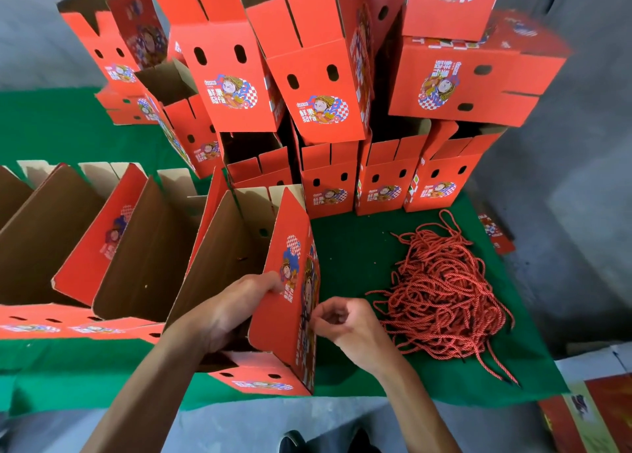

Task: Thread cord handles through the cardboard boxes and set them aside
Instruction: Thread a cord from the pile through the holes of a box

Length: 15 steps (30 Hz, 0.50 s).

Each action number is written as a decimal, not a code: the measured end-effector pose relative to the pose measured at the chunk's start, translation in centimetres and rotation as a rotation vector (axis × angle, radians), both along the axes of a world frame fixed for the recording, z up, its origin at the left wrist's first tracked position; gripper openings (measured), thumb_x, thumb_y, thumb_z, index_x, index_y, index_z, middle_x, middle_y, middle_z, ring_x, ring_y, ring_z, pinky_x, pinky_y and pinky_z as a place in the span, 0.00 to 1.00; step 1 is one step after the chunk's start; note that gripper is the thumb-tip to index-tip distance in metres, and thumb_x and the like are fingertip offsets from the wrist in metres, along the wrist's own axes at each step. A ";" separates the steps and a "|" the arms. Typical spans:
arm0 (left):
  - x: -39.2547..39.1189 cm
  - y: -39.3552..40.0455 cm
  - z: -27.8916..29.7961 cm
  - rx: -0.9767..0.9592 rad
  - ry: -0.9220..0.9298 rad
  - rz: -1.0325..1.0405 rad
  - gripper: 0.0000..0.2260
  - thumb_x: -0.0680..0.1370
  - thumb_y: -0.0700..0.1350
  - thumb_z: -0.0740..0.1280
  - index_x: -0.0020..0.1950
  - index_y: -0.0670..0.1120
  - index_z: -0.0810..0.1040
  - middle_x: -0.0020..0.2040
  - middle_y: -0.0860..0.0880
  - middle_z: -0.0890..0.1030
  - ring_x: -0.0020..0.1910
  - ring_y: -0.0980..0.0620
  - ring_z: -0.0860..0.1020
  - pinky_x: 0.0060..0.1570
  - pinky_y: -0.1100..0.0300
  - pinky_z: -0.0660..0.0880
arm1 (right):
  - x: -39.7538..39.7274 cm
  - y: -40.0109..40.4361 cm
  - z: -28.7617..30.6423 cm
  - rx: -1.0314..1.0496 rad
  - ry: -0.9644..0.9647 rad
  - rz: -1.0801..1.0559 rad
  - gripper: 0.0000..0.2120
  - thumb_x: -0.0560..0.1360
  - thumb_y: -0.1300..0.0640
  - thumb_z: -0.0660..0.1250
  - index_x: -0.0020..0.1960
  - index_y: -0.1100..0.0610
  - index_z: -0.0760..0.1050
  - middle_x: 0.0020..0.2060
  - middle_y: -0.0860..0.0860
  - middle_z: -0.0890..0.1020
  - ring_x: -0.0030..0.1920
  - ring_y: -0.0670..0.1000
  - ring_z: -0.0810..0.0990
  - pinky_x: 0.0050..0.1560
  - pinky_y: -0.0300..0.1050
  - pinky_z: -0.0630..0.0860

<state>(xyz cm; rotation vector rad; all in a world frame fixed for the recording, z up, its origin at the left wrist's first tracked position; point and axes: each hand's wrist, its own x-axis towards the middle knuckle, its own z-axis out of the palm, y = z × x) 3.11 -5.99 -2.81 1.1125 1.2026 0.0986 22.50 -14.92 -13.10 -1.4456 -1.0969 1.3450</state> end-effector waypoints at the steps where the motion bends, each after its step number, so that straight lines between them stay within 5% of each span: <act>1: 0.1 -0.1 0.1 0.003 0.000 -0.005 0.15 0.83 0.60 0.60 0.65 0.54 0.73 0.55 0.48 0.86 0.57 0.44 0.84 0.66 0.41 0.76 | 0.2 0.2 0.1 0.009 -0.043 0.009 0.04 0.72 0.53 0.76 0.42 0.53 0.83 0.35 0.48 0.85 0.35 0.43 0.79 0.37 0.39 0.75; 9: 1.9 -0.8 0.4 0.015 0.007 -0.082 0.21 0.82 0.65 0.58 0.66 0.53 0.74 0.59 0.46 0.84 0.58 0.44 0.84 0.66 0.43 0.76 | 0.5 1.8 0.6 0.144 -0.296 0.097 0.02 0.75 0.59 0.74 0.43 0.55 0.82 0.34 0.45 0.83 0.34 0.40 0.78 0.37 0.35 0.73; 15: 6.6 0.9 0.5 -0.013 -0.128 0.048 0.29 0.81 0.68 0.56 0.55 0.47 0.85 0.51 0.44 0.87 0.49 0.47 0.86 0.52 0.53 0.81 | 1.0 2.4 -0.2 0.101 -0.301 -0.222 0.09 0.78 0.61 0.72 0.45 0.48 0.84 0.40 0.43 0.87 0.42 0.40 0.85 0.46 0.37 0.79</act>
